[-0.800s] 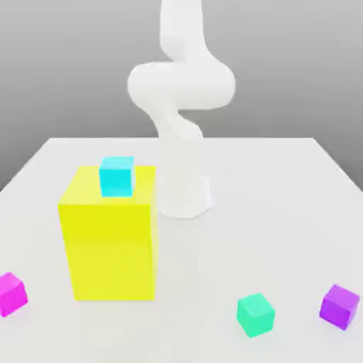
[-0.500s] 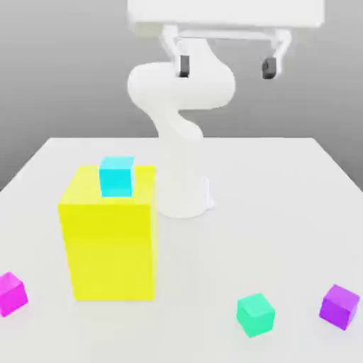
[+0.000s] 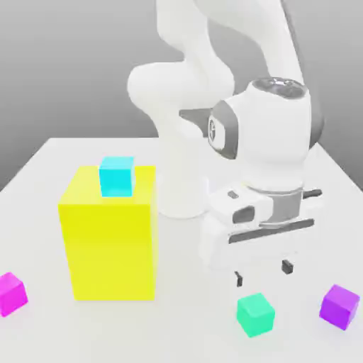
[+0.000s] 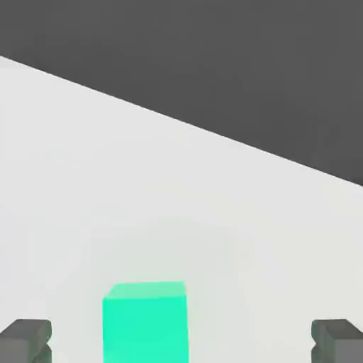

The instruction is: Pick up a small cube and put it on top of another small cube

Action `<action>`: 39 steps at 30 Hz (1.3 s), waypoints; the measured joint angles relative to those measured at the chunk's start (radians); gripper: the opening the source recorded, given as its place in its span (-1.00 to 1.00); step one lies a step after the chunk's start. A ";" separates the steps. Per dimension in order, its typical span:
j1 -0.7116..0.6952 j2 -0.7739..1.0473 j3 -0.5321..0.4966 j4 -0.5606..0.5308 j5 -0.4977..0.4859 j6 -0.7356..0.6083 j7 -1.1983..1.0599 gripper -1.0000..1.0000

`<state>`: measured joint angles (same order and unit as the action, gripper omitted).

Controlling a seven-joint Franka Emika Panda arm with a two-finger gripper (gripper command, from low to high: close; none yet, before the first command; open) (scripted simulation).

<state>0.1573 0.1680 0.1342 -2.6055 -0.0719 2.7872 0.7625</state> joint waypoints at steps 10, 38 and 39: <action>0.051 0.204 -0.060 0.031 -0.062 0.157 0.046 -1.00; -0.544 0.150 -0.438 0.191 0.299 -0.079 0.077 1.00; -0.544 0.150 -0.438 0.191 0.299 -0.079 0.077 1.00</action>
<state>-0.3872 0.3180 -0.3037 -2.4142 0.2271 2.7086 0.8397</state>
